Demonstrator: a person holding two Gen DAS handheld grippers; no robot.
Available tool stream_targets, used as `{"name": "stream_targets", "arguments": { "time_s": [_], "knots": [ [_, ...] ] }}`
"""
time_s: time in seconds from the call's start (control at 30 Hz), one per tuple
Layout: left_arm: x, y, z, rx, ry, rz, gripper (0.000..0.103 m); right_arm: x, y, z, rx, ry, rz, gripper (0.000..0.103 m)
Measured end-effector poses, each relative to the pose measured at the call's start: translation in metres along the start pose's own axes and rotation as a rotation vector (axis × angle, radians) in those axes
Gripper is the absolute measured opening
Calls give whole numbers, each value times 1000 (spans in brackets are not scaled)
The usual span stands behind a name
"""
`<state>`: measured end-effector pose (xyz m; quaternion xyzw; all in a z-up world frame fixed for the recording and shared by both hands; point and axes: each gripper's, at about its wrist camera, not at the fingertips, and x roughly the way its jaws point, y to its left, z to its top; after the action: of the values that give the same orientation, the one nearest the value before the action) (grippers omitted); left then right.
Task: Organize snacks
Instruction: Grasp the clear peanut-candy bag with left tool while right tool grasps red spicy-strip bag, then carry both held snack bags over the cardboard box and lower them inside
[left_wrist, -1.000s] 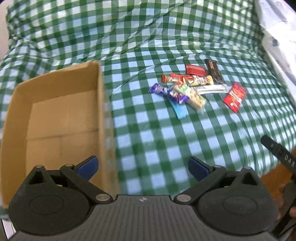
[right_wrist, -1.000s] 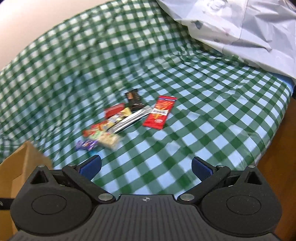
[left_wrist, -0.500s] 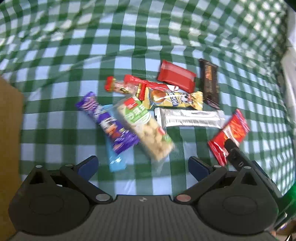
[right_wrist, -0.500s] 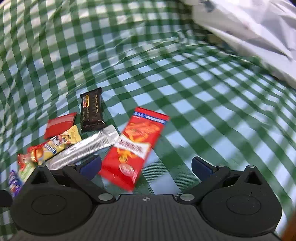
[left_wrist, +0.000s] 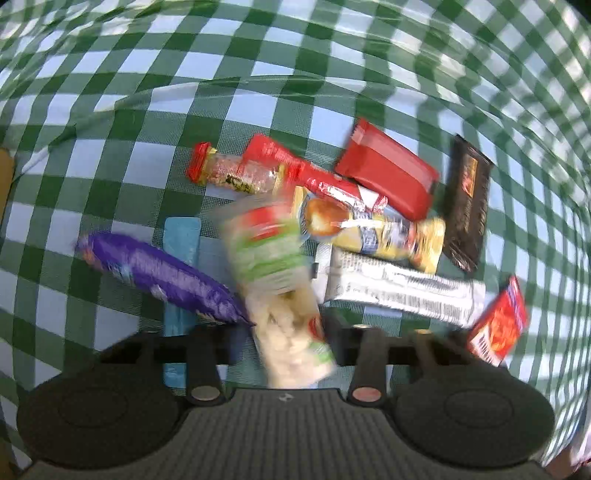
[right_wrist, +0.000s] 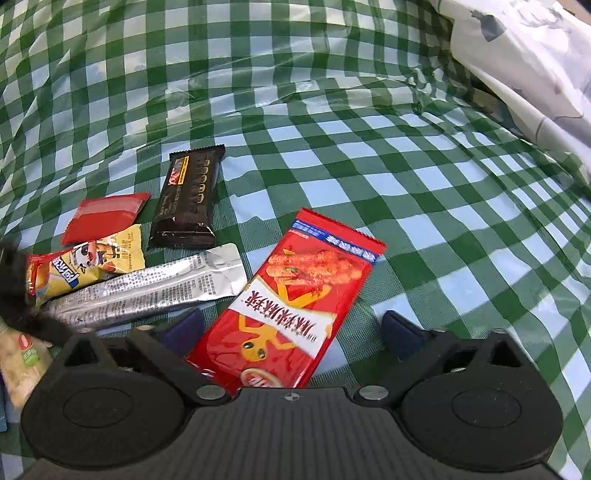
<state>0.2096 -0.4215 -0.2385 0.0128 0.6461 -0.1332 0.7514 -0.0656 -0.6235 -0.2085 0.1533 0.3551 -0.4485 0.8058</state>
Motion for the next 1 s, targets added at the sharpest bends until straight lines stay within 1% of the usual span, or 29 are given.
{"name": "stream_targets", "arguments": {
  "time_s": [0.03, 0.07, 0.13, 0.2, 0.27, 0.37, 0.5, 0.63, 0.83, 0.9, 1.0],
  "knots": [
    [-2, 5, -3, 3, 0, -14, 40, -7, 1, -2, -1, -21, 5, 57],
    [-5, 9, -5, 7, 4, -23, 40, -11, 1, -4, -7, -31, 6, 54],
    [-12, 19, -14, 24, 17, -47, 40, -20, -1, -9, 2, -17, 13, 51],
    [-30, 31, -24, 43, 23, -95, 40, -34, -5, -15, 30, -6, 15, 48],
    [-48, 44, -40, 75, 14, -140, 40, -55, -9, -22, 53, -28, 29, 47],
    [-79, 64, -65, 112, -3, -189, 40, -93, -14, -33, 80, -74, 38, 45],
    [-124, 87, -97, 164, -70, -221, 40, -138, -19, -45, 145, -111, 64, 45],
    [-168, 108, -121, 201, -146, -227, 40, -178, -13, -55, 180, -139, 106, 44],
    [-219, 148, -141, 176, -215, -248, 40, -226, 8, -61, 160, -169, 173, 44],
    [-236, 163, -148, 171, -236, -264, 40, -245, 18, -62, 142, -181, 203, 44],
    [-259, 187, -161, 160, -272, -263, 40, -273, 38, -67, 103, -196, 248, 44]
  ]
}}
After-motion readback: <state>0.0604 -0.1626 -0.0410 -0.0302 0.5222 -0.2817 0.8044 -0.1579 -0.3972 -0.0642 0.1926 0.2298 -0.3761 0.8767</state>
